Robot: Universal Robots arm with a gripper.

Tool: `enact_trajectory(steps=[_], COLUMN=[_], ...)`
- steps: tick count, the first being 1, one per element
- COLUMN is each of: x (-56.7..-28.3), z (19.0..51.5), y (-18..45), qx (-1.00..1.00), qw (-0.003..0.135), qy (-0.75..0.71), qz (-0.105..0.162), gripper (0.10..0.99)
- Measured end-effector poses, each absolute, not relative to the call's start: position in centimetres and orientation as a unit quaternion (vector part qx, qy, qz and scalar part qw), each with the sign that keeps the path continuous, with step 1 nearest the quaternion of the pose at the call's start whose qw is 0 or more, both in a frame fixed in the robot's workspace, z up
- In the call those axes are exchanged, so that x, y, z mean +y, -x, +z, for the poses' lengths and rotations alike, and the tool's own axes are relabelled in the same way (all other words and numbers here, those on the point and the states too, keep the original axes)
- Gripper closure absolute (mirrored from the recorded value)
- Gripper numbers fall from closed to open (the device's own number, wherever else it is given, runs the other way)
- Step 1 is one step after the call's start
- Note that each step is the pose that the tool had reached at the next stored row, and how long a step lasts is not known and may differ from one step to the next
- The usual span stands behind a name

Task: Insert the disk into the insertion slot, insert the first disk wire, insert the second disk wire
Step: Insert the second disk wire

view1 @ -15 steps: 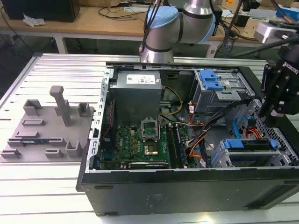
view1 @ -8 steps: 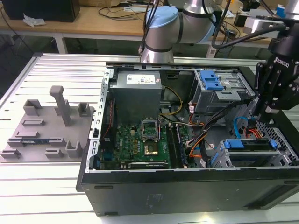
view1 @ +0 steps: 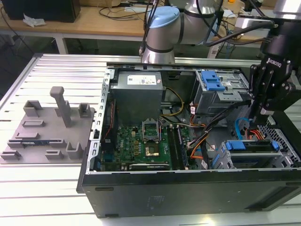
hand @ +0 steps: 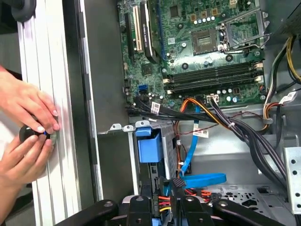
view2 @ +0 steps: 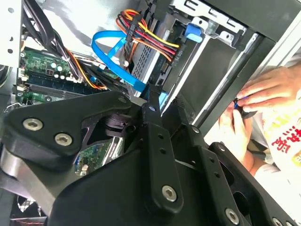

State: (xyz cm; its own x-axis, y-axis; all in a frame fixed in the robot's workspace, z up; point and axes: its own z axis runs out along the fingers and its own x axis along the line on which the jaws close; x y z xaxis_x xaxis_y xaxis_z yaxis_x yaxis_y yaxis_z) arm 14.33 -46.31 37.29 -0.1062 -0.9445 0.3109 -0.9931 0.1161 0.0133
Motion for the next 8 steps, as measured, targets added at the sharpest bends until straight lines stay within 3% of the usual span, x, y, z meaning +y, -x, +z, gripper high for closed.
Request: enact_trajectory(steps=[8], x=[-45.98], z=[36.84], y=[-14.32], qx=[-0.727], qw=[0.121], qy=[-0.668], qz=[0.103], gripper=[0.784])
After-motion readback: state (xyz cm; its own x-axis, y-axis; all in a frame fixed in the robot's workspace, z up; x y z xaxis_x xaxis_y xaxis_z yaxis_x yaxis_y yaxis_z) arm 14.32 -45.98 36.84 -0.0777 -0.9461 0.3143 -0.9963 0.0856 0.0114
